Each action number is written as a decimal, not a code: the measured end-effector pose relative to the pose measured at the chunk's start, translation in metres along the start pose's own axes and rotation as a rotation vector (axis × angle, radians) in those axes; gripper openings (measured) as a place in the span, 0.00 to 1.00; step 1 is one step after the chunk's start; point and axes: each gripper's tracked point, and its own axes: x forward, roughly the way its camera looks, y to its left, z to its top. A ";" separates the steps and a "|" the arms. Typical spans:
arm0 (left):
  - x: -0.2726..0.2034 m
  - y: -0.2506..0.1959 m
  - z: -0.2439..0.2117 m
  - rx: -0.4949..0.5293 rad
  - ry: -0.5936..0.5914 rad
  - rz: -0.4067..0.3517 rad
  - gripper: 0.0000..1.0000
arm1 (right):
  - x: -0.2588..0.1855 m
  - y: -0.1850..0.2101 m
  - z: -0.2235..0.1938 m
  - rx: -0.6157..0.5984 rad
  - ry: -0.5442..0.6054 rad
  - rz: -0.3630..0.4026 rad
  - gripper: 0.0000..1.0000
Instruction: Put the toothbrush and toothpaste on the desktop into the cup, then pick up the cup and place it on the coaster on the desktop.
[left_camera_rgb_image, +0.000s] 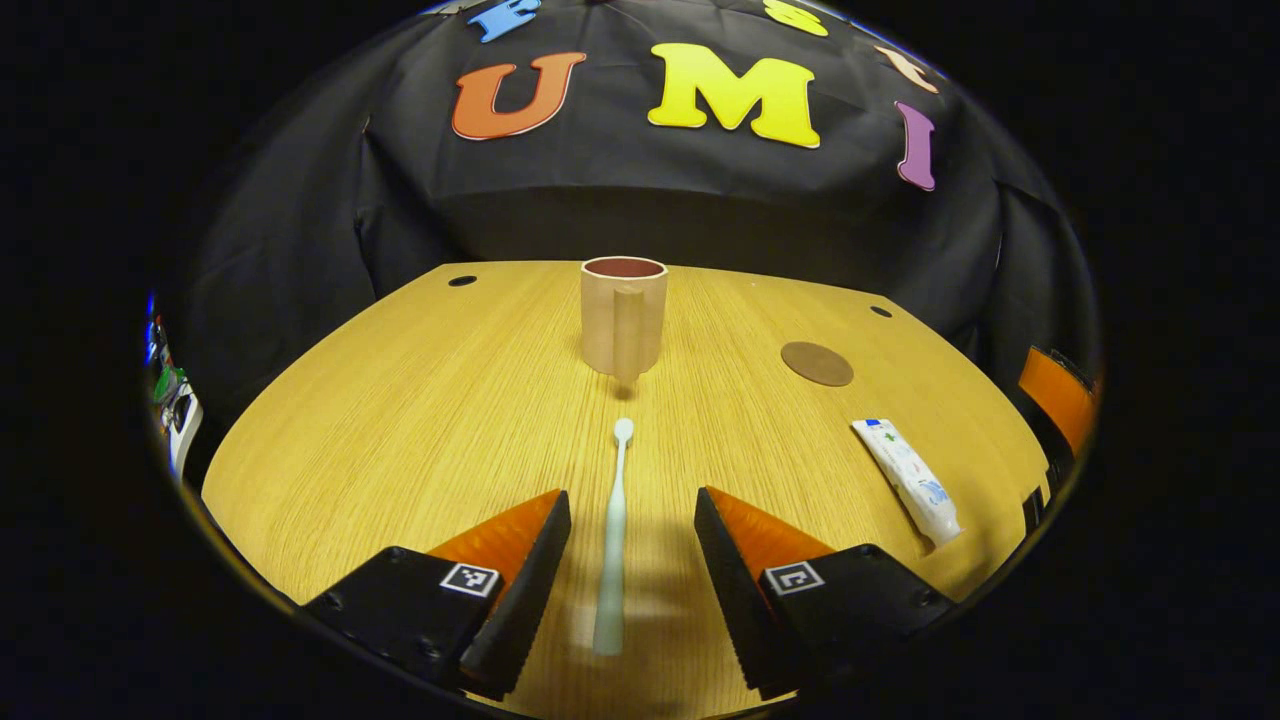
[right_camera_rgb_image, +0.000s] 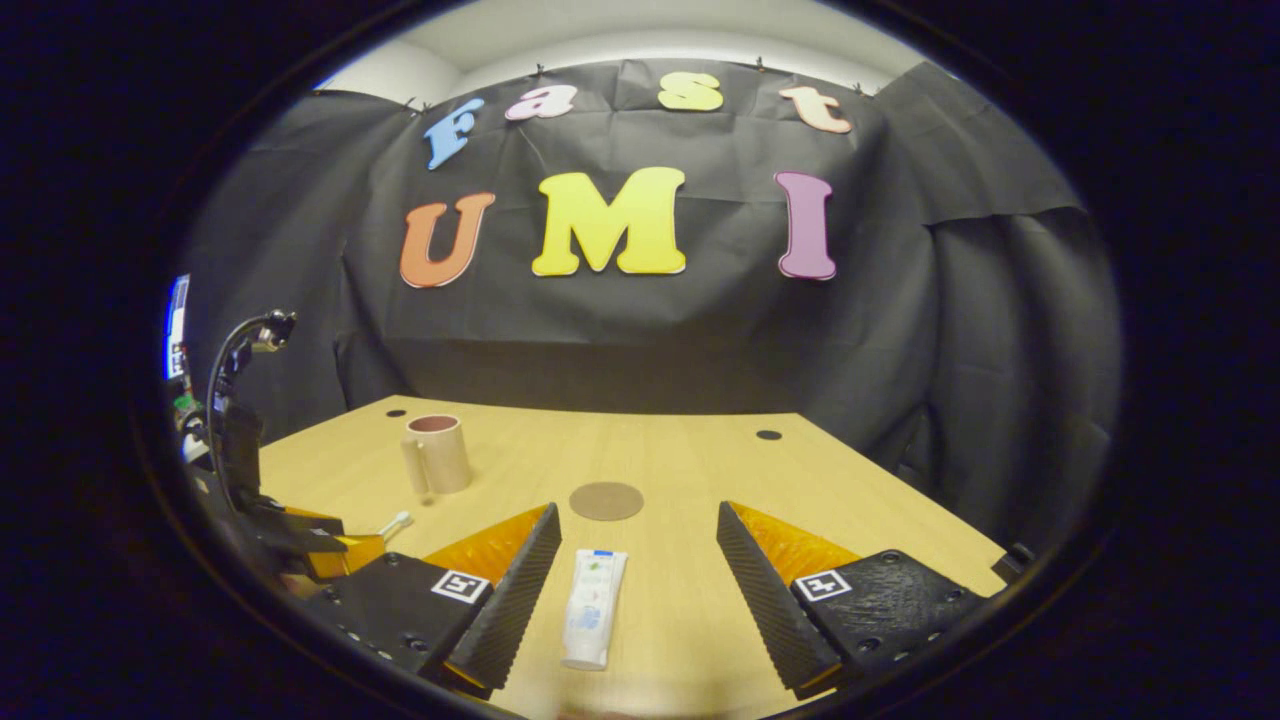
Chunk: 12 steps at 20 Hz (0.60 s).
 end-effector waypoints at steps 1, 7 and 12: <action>0.003 0.001 -0.002 0.001 0.012 0.007 0.76 | 0.002 0.000 -0.003 -0.002 0.009 0.002 0.95; 0.013 0.006 -0.005 -0.030 0.019 0.022 0.54 | 0.007 0.001 -0.013 0.002 0.036 0.011 0.95; 0.016 0.006 -0.008 -0.032 0.019 0.010 0.44 | 0.008 0.003 -0.014 0.003 0.042 0.014 0.95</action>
